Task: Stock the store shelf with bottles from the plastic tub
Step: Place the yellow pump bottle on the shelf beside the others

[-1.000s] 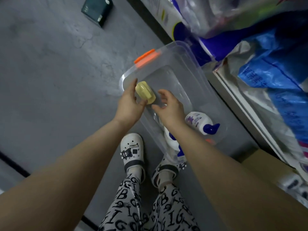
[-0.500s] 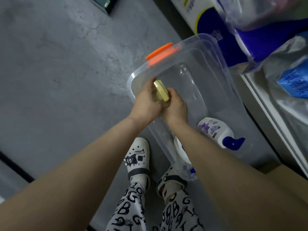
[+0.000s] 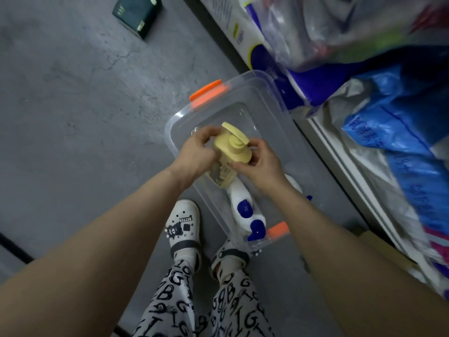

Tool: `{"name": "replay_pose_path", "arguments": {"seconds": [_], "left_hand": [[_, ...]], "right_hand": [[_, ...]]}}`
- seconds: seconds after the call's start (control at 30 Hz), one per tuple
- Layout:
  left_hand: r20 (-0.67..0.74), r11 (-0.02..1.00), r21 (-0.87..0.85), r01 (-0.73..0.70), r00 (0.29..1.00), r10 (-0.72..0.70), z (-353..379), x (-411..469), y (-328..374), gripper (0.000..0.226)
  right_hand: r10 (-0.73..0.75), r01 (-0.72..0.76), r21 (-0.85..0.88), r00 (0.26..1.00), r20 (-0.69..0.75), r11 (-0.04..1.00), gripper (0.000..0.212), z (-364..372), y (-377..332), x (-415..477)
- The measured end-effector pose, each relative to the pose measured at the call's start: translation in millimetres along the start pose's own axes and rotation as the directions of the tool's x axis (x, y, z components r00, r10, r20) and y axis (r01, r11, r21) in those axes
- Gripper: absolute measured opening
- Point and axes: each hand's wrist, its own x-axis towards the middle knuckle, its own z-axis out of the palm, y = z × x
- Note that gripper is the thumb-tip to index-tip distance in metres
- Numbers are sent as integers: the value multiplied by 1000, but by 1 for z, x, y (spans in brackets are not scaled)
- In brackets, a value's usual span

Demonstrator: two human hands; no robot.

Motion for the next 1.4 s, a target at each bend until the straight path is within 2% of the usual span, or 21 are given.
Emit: {"name": "replay_pose_path", "arguments": {"seconds": [0.2,0.4,0.47,0.6,0.73,0.83,0.9,0.97,1.03,1.2,1.3,1.4], "left_hand": [[137,997,-81,-6,990,17,1,-52,43,58],[217,994,-106,-14,976,37,-4,-112,88,41],[255,998,-49,-36,966,47,-7,-135,103,37],[306,998,3,-68,950,64,-14,-184,138,34],[265,993,12,-114,958,107,-18,-234,168,43],[224,990,17,-138,966,131,-16,-274,191,39],[220,987,13,-160,963,153,-15,-299,207,31],[199,984,22,-178,965,170,-14,-321,222,21],[167,981,44,-187,970,178,-12,-343,237,23],[237,975,63,-211,953,191,-4,-386,273,32],[306,972,45,-230,930,206,4,-409,294,26],[356,960,71,-270,906,228,15,-427,312,21]], "right_hand": [[3,-21,115,988,155,993,52,-56,-30,-46],[-13,-25,163,973,229,986,45,-102,-77,-100],[-18,-24,189,976,216,982,43,-117,-91,-124],[-21,-33,279,982,188,960,55,-137,-116,-174],[-16,-35,455,994,109,890,42,-143,-137,-226],[8,-36,569,999,53,822,50,-147,-152,-266],[10,-55,578,997,80,814,51,-152,-159,-293],[3,-81,570,990,138,818,44,-158,-165,-319],[-13,-76,582,989,147,810,40,-166,-171,-344],[-27,16,614,1000,9,789,41,-190,-186,-392],[-29,62,633,998,-62,772,46,-207,-190,-415],[-29,92,633,994,-109,768,41,-224,-191,-437]]}}
